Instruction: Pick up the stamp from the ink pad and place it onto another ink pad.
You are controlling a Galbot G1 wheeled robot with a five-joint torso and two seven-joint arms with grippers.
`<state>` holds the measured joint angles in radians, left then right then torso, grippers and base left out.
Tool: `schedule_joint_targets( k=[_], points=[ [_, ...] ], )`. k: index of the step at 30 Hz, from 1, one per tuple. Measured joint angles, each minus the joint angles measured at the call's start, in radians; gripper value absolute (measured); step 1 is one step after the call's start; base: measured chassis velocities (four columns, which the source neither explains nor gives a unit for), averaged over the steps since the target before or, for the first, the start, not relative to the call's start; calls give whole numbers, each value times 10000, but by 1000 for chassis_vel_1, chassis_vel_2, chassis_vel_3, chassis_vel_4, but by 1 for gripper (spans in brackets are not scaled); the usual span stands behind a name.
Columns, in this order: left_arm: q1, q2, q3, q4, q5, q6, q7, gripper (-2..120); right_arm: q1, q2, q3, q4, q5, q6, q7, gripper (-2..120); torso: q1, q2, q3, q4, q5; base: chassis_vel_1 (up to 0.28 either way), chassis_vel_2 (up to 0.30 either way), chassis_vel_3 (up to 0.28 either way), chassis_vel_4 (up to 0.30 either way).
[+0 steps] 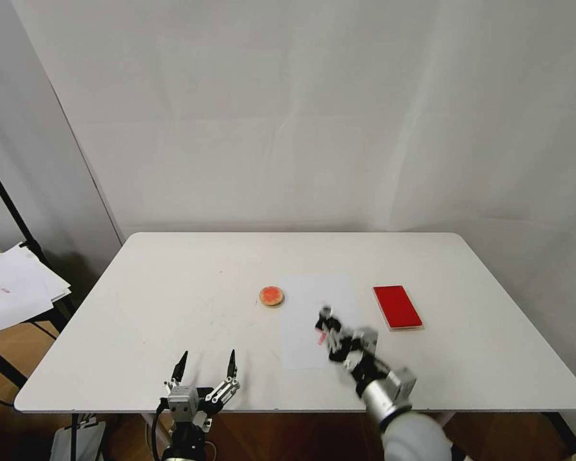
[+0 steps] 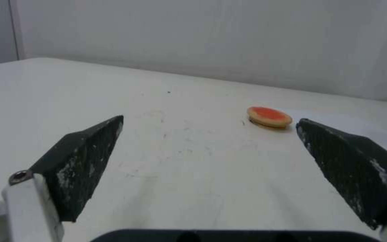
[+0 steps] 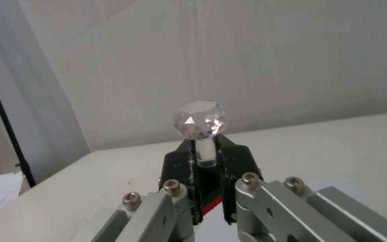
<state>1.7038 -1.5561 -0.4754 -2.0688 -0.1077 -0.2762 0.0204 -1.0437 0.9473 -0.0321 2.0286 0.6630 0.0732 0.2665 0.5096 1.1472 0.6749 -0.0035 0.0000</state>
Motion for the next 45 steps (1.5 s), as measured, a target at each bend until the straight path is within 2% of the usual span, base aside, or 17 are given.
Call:
schedule_joint_targets(
  k=[3,8,11,20,33,45],
  points=[
    [-1,-1,0,0,0,0,0,102,556,-320,-336,180,554,-71,-209,7,-3,1,-3,-1,-6,0,0,0,0],
    [0,0,0,0,0,0,0,102,1090,-273,-1245,-309,775,-99,-402,7,-4,1,-3,-4,-1,0,0,0,0],
    [0,-1,0,0,0,0,0,102,1864,57,-2014,-820,1105,-147,-471,7,-4,1,-4,-1,-3,0,0,0,0],
    [0,-1,0,0,0,0,0,102,3526,977,-3213,-2597,1644,-23,-584,7,-4,2,-4,0,-3,0,0,0,0],
    [-1,0,0,0,0,0,0,102,3916,1813,-3496,-4488,1232,324,-953,7,-6,3,-4,-2,-2,0,0,0,0],
    [0,0,0,0,0,0,0,102,4206,2233,-3545,-5138,1201,385,-1045,7,-6,4,-5,-2,-2,0,0,0,0]
  ],
)
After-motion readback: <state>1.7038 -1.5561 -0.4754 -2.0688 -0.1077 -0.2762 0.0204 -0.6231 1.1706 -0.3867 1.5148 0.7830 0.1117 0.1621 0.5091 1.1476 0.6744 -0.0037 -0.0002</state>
